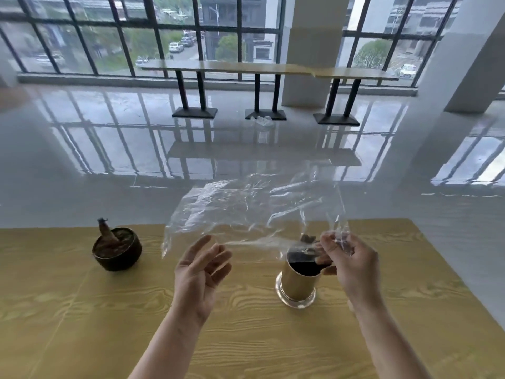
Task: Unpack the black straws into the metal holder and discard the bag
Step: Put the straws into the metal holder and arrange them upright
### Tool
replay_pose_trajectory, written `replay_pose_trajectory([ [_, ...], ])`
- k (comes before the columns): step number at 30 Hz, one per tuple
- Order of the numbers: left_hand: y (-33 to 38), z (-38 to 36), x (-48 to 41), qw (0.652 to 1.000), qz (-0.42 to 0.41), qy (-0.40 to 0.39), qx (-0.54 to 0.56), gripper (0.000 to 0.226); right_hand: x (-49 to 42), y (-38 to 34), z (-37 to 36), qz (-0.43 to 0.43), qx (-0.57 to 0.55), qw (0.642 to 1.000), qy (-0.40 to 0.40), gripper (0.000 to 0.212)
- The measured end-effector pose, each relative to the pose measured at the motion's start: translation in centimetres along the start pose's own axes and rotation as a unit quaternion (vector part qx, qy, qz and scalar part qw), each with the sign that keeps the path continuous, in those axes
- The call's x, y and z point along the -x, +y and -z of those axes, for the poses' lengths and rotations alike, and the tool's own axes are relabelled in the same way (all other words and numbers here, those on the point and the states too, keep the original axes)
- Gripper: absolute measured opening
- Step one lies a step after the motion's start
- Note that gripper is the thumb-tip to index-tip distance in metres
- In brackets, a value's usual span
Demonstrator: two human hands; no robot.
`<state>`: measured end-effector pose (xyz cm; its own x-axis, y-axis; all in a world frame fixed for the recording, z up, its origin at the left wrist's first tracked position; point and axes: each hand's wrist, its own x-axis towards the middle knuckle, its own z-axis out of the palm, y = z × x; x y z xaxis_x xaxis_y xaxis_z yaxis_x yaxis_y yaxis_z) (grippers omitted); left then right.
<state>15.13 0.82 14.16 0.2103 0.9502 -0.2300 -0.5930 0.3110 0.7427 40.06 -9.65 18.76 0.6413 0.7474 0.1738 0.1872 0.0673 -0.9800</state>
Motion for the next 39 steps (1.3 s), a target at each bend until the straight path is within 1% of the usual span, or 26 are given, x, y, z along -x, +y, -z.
replay_pose_trajectory([
  [4,2.2,5.7,1.6,0.998,-0.02,0.059,-0.015,0.033,1.4,1.1,-5.0,-0.035,-0.03,0.997,-0.068,0.014],
  [8,3.1,10.6,3.5,0.991,-0.008,0.132,-0.022,0.034,3.7,3.2,-9.0,-0.117,-0.061,0.983,-0.124,0.022],
  [10,2.9,12.7,4.4,0.985,0.004,0.17,-0.03,0.033,5.0,4.8,-10.6,-0.166,-0.067,0.973,-0.144,0.022],
  [13,2.0,15.5,5.4,0.973,0.025,0.227,-0.04,0.027,7.2,7.5,-12.4,-0.25,-0.068,0.953,-0.158,0.014],
  [17,0.9,18.7,6.6,0.956,0.062,0.284,-0.043,0.023,9.8,10.5,-14.3,-0.34,-0.055,0.925,-0.159,0.016],
  [20,0.5,20.9,7.2,0.941,0.087,0.324,-0.045,0.021,11.4,12.0,-15.6,-0.388,-0.045,0.906,-0.164,0.019],
  [24,0.1,23.4,7.5,0.922,0.115,0.366,-0.049,0.019,13.0,13.3,-17.0,-0.416,-0.021,0.894,-0.168,0.02],
  [28,-0.1,25.1,7.1,0.908,0.142,0.391,-0.056,0.015,13.8,14.1,-17.8,-0.432,0.009,0.885,-0.172,0.021],
  [31,-0.1,26.1,6.5,0.899,0.169,0.4,-0.058,0.011,14.2,14.2,-18.3,-0.439,0.025,0.882,-0.17,0.03],
  [33,0.1,26.5,6.1,0.894,0.183,0.406,-0.051,0.016,14.3,14.1,-18.4,-0.443,0.029,0.88,-0.166,0.037],
  [34,0.2,26.7,5.9,0.889,0.188,0.414,-0.049,0.017,14.3,14.1,-18.4,-0.445,0.029,0.881,-0.162,0.038],
  [37,0.3,27.1,5.6,0.868,0.19,0.451,-0.077,0.018,14.2,14.1,-18.4,-0.432,0.07,0.885,-0.161,0.025],
  [38,0.4,27.0,5.6,0.863,0.18,0.461,-0.103,0.022,14.3,14.0,-18.4,-0.422,0.095,0.886,-0.166,0.021],
  [39,0.5,26.9,5.7,0.856,0.165,0.468,-0.145,0.033,14.3,14.0,-18.4,-0.409,0.118,0.889,-0.171,0.019],
])
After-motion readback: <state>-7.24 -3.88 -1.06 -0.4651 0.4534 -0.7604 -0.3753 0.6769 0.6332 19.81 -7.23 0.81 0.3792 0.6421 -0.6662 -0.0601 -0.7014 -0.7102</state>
